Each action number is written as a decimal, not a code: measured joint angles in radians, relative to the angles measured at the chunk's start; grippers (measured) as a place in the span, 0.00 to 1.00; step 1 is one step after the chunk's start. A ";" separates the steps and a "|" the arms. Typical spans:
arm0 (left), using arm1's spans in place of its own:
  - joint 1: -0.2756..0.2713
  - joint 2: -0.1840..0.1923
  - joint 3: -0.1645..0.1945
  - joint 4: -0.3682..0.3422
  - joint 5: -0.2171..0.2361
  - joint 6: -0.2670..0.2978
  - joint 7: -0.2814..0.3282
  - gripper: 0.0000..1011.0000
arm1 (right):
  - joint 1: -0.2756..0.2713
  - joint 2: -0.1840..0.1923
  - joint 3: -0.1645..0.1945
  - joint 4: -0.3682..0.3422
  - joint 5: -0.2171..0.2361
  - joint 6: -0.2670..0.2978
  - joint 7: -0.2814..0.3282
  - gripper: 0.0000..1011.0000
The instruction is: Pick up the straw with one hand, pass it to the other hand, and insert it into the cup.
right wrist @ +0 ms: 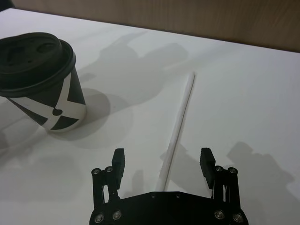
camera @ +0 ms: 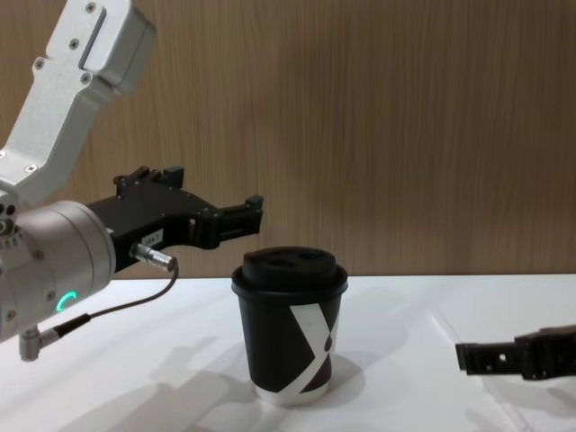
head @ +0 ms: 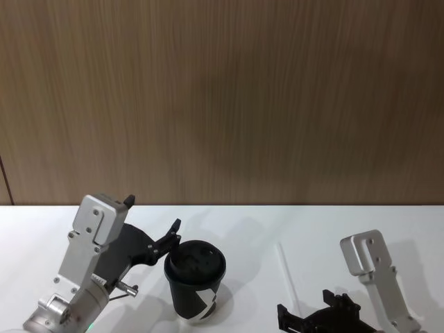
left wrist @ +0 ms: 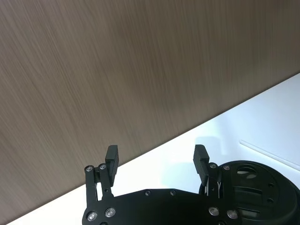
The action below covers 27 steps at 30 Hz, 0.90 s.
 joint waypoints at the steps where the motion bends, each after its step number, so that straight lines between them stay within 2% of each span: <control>1: 0.000 0.000 0.000 0.000 0.000 0.000 0.000 0.99 | 0.000 0.000 0.000 0.001 -0.001 0.001 -0.001 0.99; 27: 0.000 0.000 0.000 0.000 0.000 0.000 0.000 0.99 | 0.007 -0.003 -0.010 0.052 -0.046 0.009 -0.006 0.99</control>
